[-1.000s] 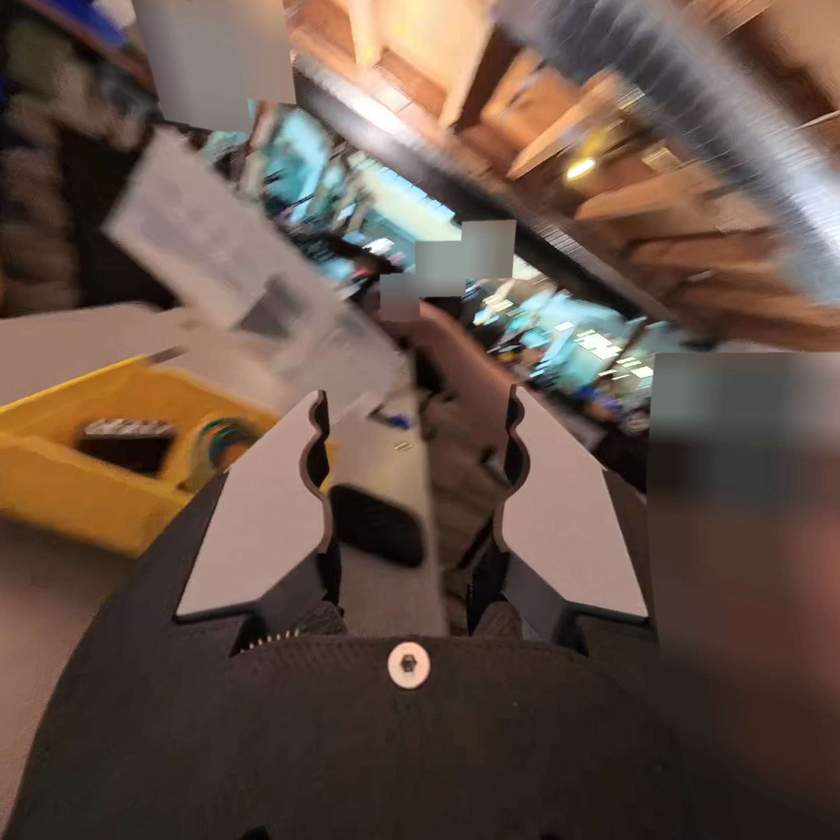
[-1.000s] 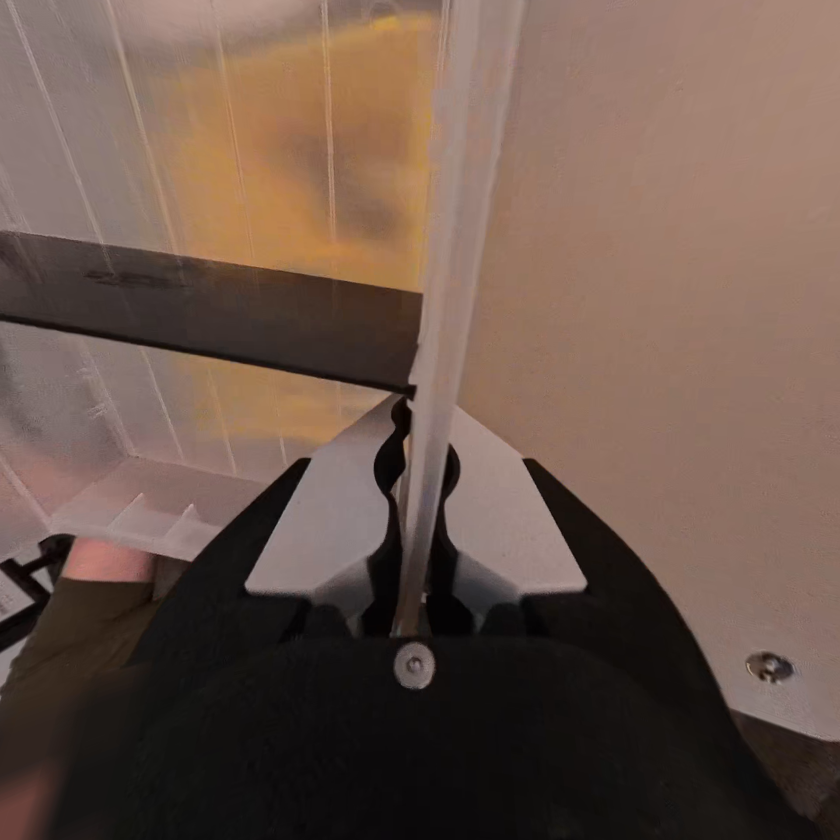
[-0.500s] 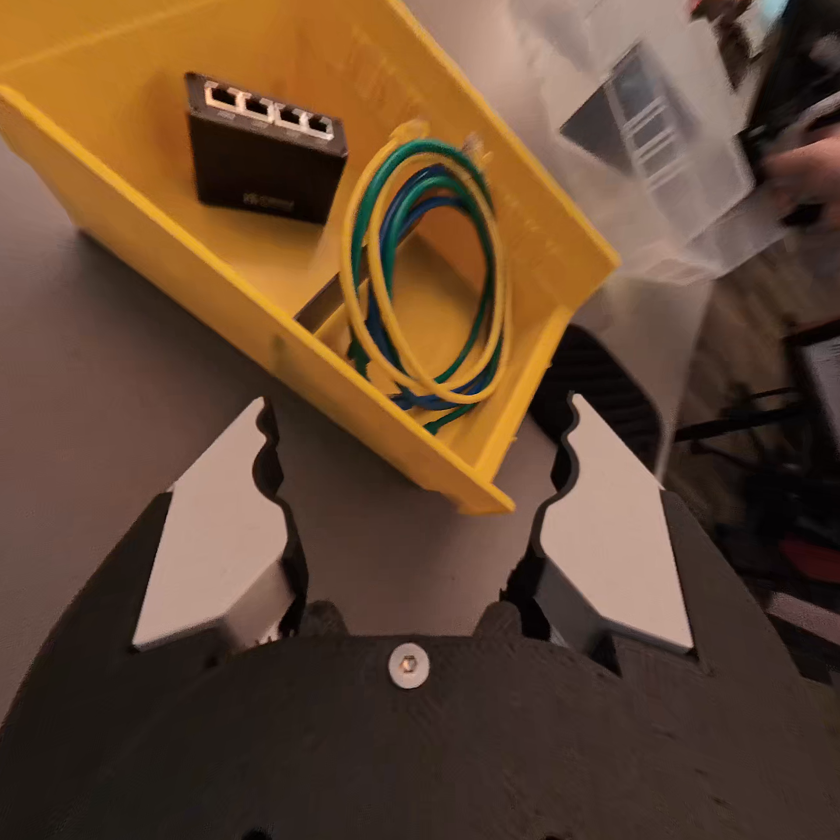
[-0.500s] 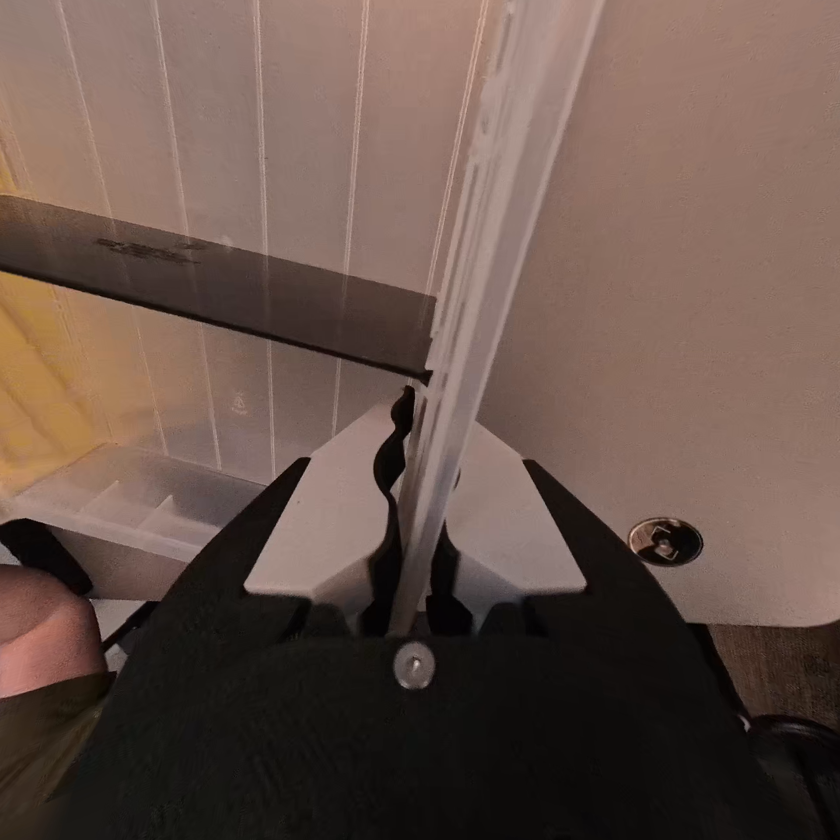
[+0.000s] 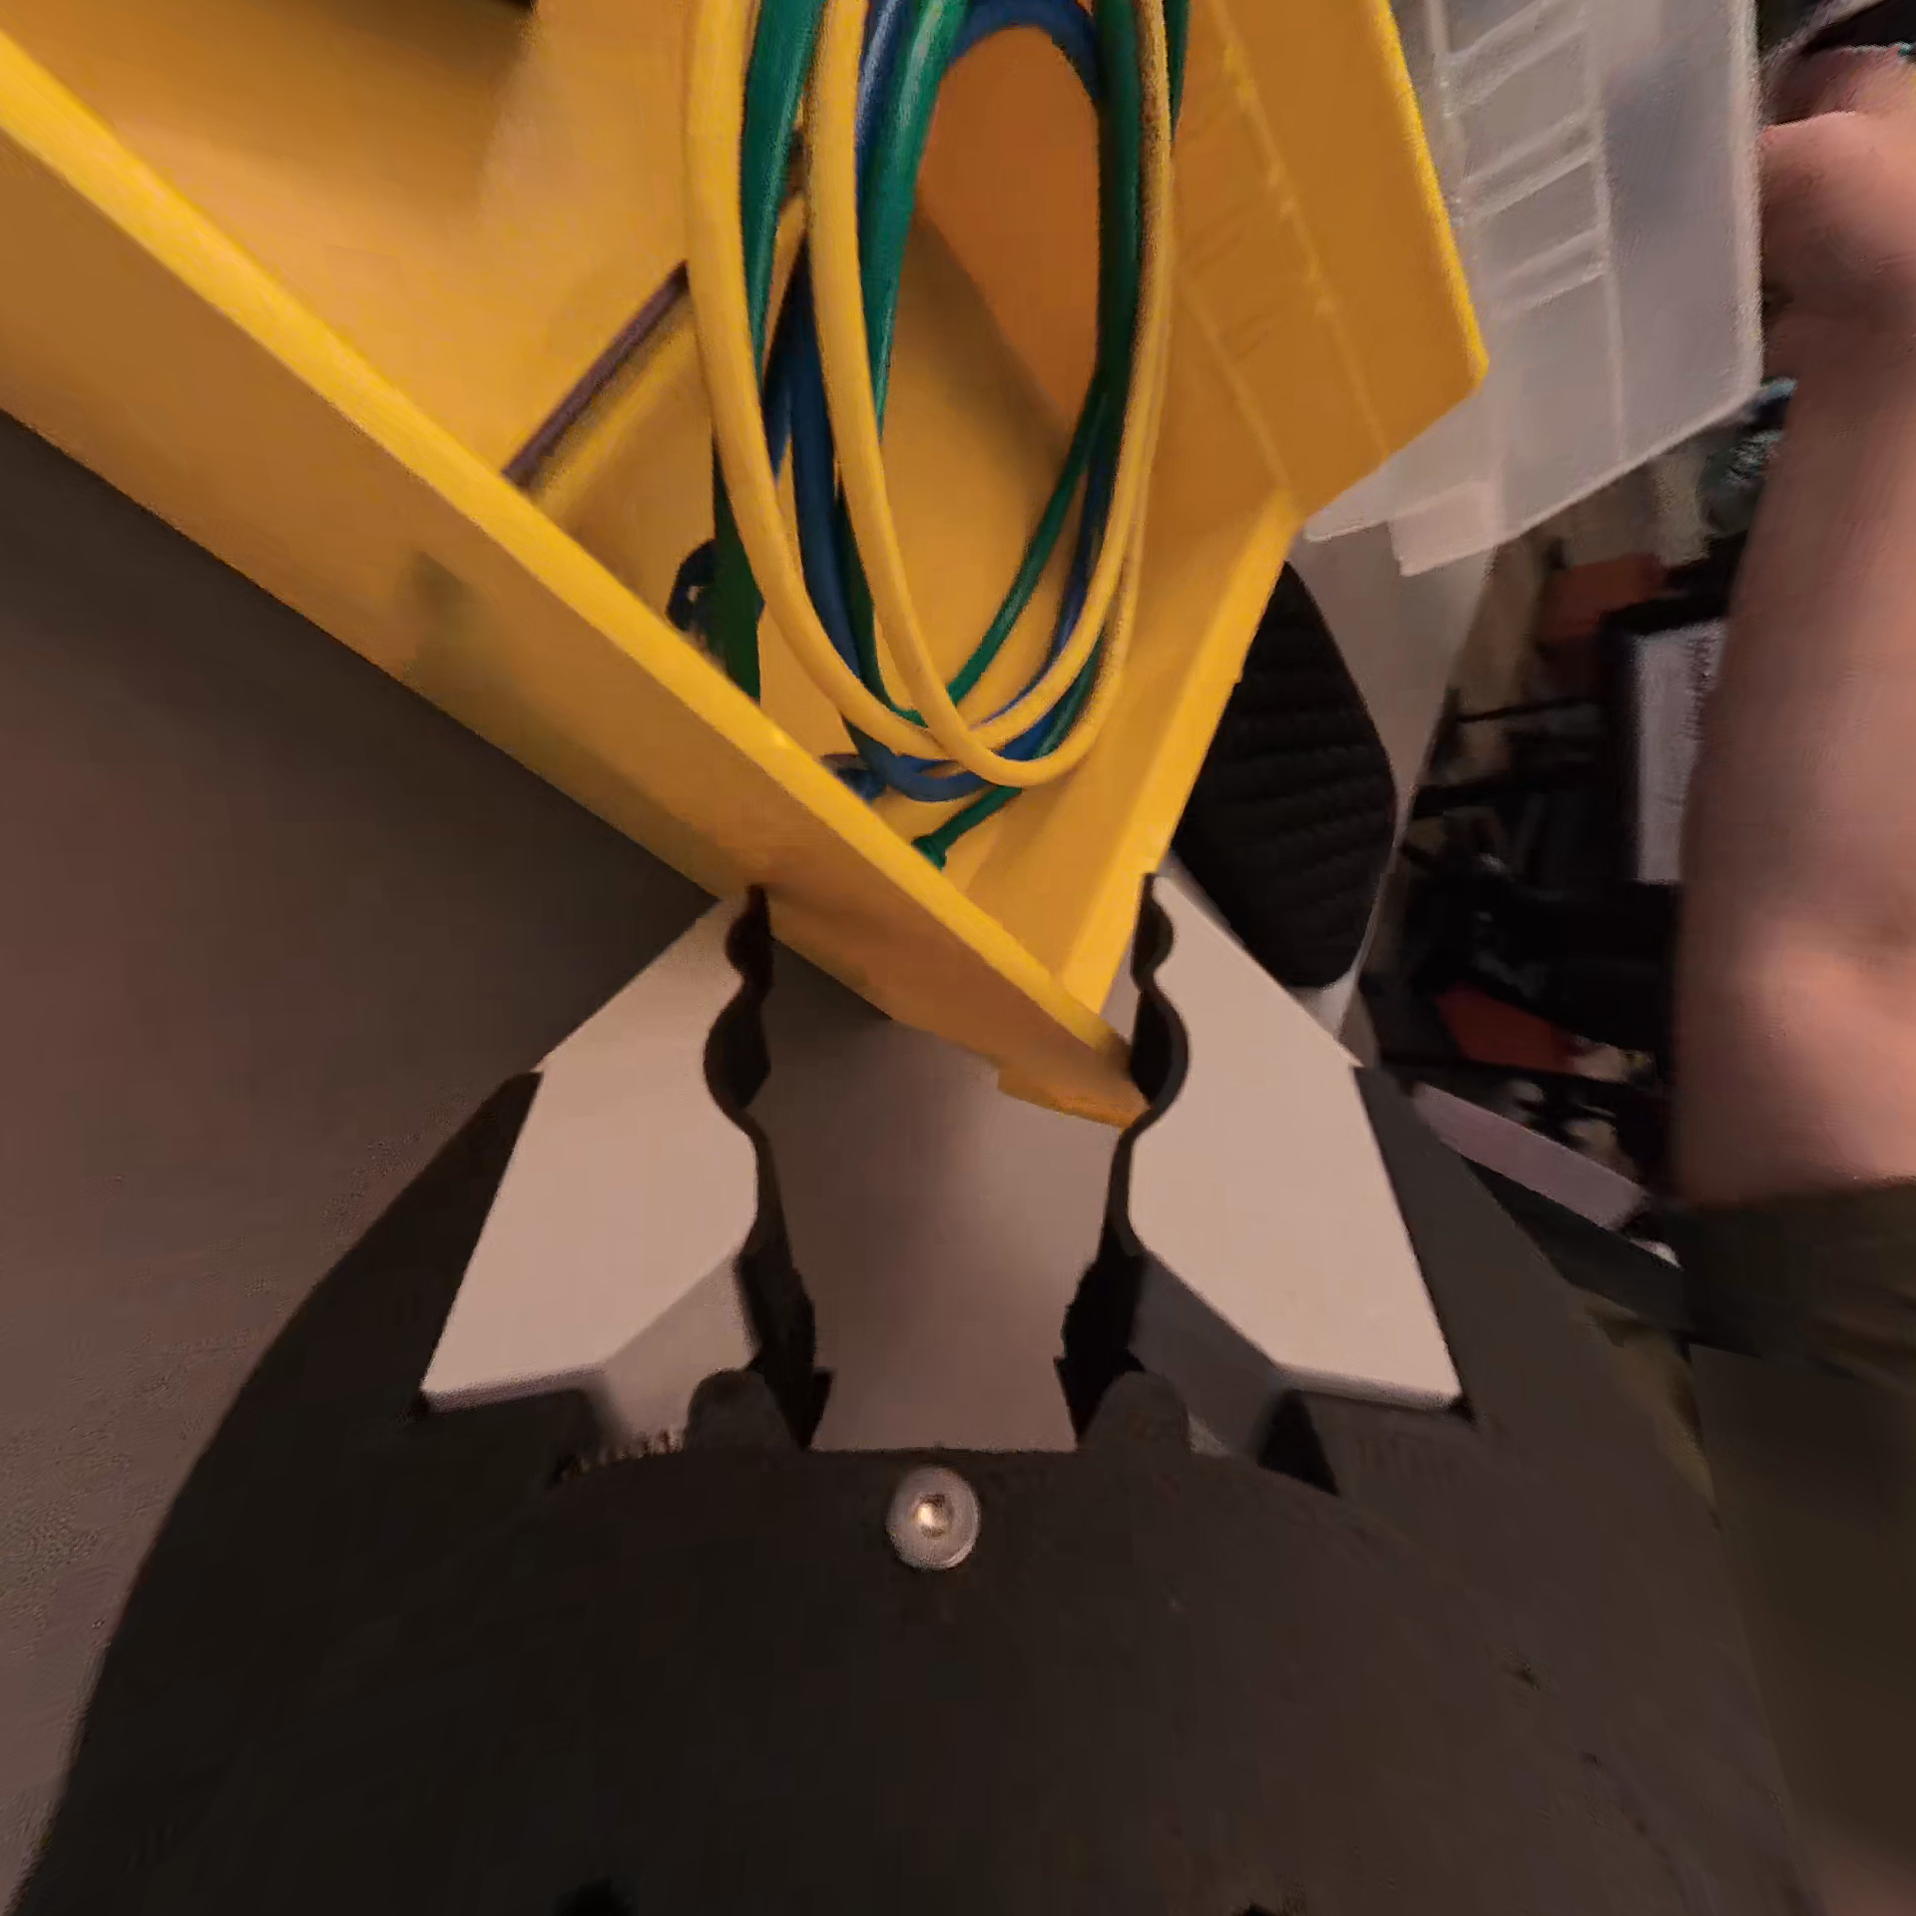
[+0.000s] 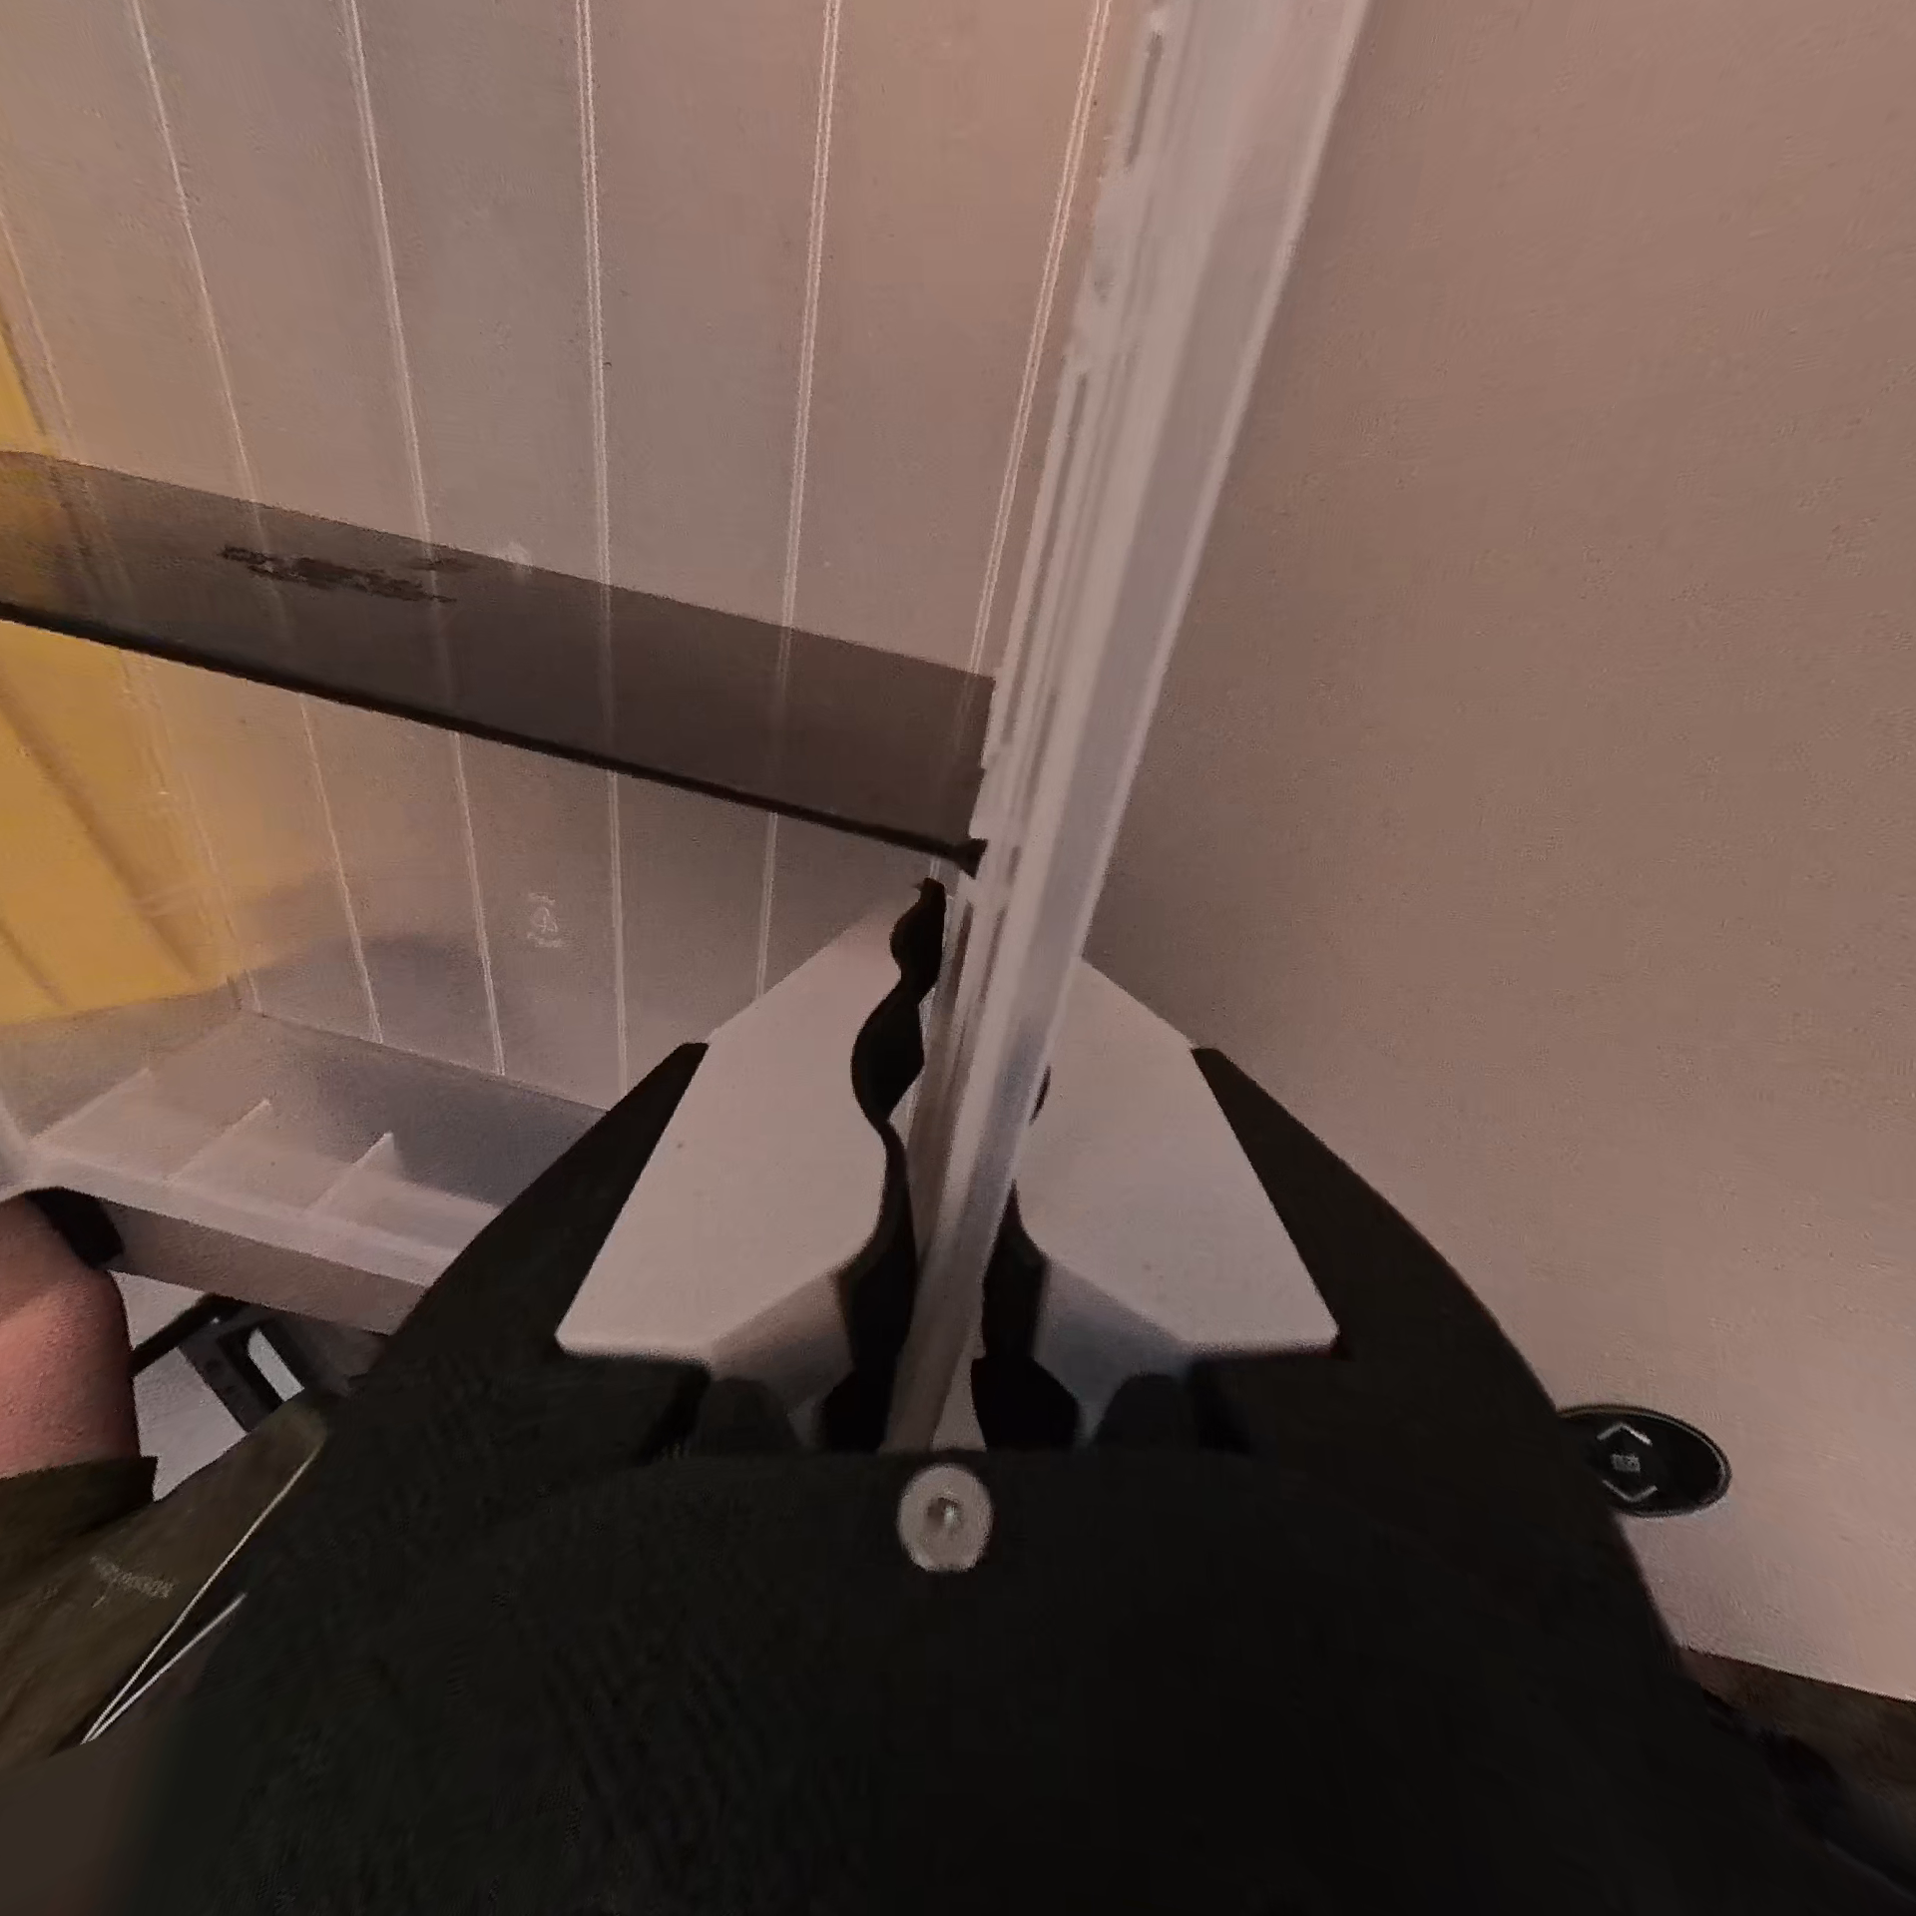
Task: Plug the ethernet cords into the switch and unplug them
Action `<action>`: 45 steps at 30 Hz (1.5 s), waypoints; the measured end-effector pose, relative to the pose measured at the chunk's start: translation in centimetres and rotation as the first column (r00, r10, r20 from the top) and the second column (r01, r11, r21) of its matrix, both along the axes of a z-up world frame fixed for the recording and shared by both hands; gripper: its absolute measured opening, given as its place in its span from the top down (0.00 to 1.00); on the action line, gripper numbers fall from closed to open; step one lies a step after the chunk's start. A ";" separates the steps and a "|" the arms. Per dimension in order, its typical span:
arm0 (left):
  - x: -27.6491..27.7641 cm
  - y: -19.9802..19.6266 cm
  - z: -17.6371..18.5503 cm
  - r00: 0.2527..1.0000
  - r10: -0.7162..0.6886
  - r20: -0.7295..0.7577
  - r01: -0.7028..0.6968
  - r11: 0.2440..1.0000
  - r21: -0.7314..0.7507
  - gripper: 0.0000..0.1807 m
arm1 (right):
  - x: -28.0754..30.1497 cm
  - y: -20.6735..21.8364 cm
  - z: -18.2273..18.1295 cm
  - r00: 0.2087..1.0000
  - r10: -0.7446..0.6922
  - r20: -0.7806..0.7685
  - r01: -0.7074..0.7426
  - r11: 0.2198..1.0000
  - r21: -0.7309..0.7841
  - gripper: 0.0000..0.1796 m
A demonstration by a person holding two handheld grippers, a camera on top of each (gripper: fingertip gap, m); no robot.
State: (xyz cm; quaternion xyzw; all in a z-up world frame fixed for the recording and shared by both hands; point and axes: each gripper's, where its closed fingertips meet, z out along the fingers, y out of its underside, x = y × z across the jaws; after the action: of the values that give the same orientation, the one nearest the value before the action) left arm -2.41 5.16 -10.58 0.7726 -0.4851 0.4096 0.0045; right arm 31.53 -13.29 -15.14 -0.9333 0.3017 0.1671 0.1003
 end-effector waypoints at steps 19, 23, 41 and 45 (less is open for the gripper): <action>-18.5 16.5 1.3 0.949 0.274 -0.157 -0.222 0.933 0.283 0.93 | -7.7 8.0 0.1 0.962 0.262 0.074 -0.256 0.964 -0.075 0.99; -24.8 18.4 1.4 0.907 0.397 -0.140 -0.365 0.907 0.210 0.93 | -9.6 10.0 0.4 0.945 0.310 0.105 -0.299 0.948 -0.108 0.99; -36.9 17.6 1.6 0.743 0.638 -0.201 -0.618 0.770 0.157 0.93 | -7.7 11.2 -0.1 0.964 0.253 0.082 -0.224 0.939 -0.263 0.98; -37.0 17.1 1.5 0.754 0.623 -0.210 -0.602 0.782 0.160 0.93 | -6.9 11.0 -0.1 0.973 0.209 0.098 -0.179 0.950 -0.255 0.98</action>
State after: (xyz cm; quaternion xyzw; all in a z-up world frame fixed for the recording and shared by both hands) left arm -39.40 22.23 -9.06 0.9335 -0.2173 0.2669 -0.1005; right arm 24.63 -2.27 -15.28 -0.9722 0.2198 0.0796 -0.0140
